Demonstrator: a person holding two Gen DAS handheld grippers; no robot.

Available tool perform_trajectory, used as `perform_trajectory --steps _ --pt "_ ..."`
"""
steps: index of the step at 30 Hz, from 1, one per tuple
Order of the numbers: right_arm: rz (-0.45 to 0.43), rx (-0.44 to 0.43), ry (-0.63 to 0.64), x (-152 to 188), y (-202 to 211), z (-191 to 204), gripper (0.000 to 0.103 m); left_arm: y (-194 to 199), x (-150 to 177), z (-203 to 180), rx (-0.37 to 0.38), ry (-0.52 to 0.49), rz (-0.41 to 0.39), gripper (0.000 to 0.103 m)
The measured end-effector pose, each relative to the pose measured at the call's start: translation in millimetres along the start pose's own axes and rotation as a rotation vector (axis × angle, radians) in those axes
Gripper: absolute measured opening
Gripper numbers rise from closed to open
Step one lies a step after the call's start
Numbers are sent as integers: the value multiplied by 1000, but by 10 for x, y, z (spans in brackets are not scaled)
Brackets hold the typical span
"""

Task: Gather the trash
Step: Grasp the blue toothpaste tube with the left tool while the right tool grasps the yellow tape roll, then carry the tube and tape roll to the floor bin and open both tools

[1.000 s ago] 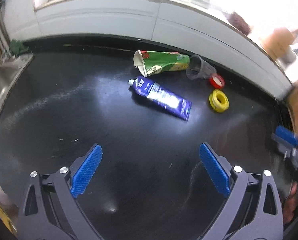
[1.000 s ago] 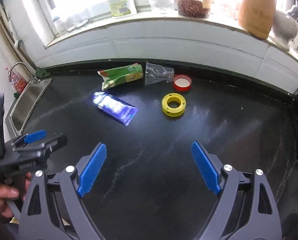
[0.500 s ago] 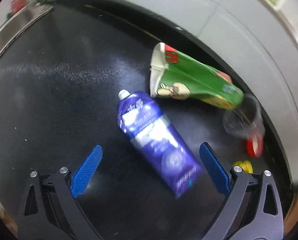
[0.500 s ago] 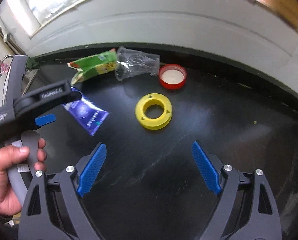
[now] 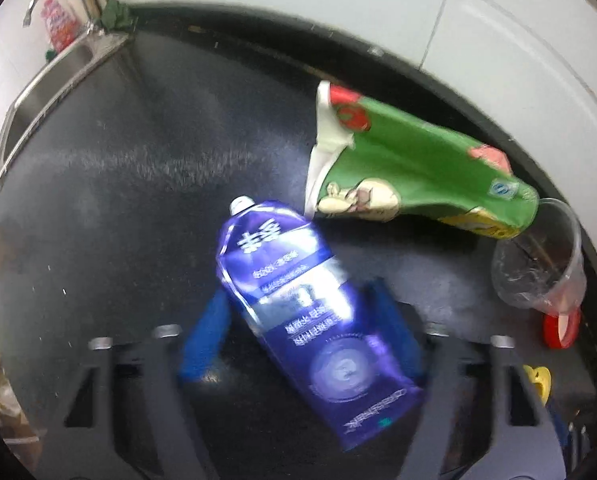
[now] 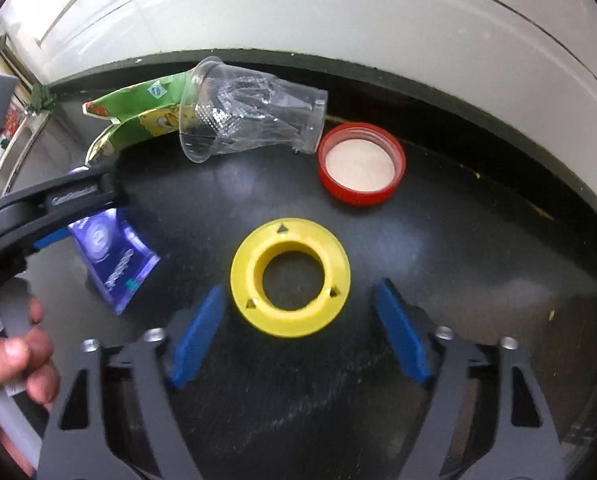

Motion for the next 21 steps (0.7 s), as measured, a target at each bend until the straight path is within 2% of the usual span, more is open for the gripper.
perform_trajectory --steps 1,2,3,4,7,13,17,21 --pt "-5 1 8 -17 5 13 57 19 -2 -7 21 -7 1 47" --pt "-8 -3 15 -26 12 30 55 43 -3 -10 43 -10 6 43" --pt "-9 -7 19 -40 1 30 55 59 3 -12 67 -17 11 25" --pt "-13 -7 27 -42 6 44 55 67 17 -38 109 -36 29 13" --pt "-25 -7 30 -18 77 55 54 100 58 -11 164 -58 63 8" --pt "-51 0 16 87 346 101 54 290 206 216 260 -138 110 6" --pt "-62 0 -9 218 555 137 54 541 271 391 295 -216 108 6" --pt "-81 5 -27 332 790 189 54 801 306 531 293 -302 78 6"
Point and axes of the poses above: each gripper's, at about its wrist camera, not at the fingertips, and y roughly against the way its jaws point, z to its left, x to its underside, the point moved 9 cm from there along -y, roughly the way its jaws point, and after that the axes turned 13 degrees about x, right-handed, at the moved point
